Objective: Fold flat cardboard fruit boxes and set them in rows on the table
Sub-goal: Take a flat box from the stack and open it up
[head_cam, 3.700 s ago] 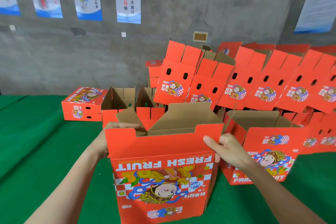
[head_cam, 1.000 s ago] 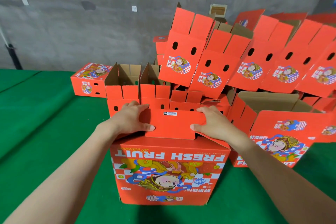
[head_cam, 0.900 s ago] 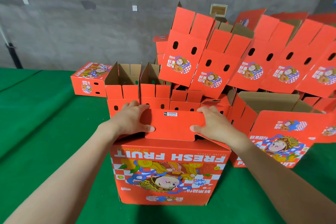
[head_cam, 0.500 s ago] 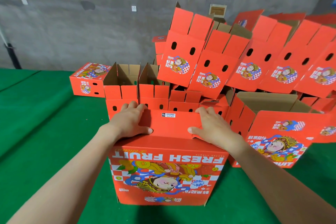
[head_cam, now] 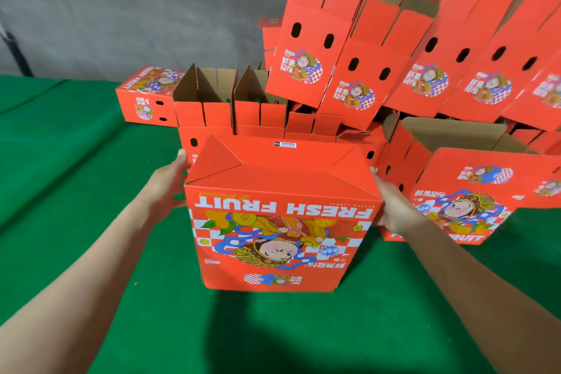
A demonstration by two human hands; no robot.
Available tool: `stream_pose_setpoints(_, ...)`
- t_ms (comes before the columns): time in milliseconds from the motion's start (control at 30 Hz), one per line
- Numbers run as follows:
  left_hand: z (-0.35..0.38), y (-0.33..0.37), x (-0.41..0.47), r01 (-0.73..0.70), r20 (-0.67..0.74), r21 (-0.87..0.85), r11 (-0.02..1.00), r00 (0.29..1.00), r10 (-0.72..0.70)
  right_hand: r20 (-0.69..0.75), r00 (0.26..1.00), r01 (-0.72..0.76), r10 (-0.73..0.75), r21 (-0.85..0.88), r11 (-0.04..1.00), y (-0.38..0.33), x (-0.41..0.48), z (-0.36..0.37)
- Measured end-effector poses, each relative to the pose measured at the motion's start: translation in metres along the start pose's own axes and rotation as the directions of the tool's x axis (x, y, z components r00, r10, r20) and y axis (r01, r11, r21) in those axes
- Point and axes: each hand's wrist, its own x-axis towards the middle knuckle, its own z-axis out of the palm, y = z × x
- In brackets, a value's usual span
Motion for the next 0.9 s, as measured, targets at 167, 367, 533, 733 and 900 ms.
stream_pose_setpoints(167, 0.007, -0.021, -0.014, -0.015, 0.161, 0.227, 0.974, 0.987, -0.023, 0.226, 0.968, -0.063, 0.113, -0.214, 0.975, 0.029, -0.003, -0.008)
stream_pose_setpoints(367, -0.010, -0.003, -0.020, -0.172, 0.158, 0.089, 0.981, 0.975, 0.157, 0.397, 0.916, 0.038, -0.053, 0.045, 0.998, 0.024, -0.001, -0.027)
stream_pose_setpoints(533, -0.014, 0.007, -0.024, 0.000, 0.201, 0.058, 0.998, 0.980, -0.011, 0.487, 0.868, 0.032, -0.099, 0.145, 0.989, 0.024, -0.003, -0.028)
stream_pose_setpoints(733, -0.008, -0.002, -0.021, -0.138, 0.139, 0.008, 0.990, 0.981, 0.136, 0.421, 0.889, 0.155, -0.181, 0.094, 0.983, 0.023, -0.013, -0.014)
stream_pose_setpoints(900, 0.009, -0.012, -0.029, -0.292, 0.145, 0.069, 0.954, 0.949, 0.280, 0.258, 0.917, 0.306, -0.306, 0.042, 0.951, 0.025, -0.009, -0.005)
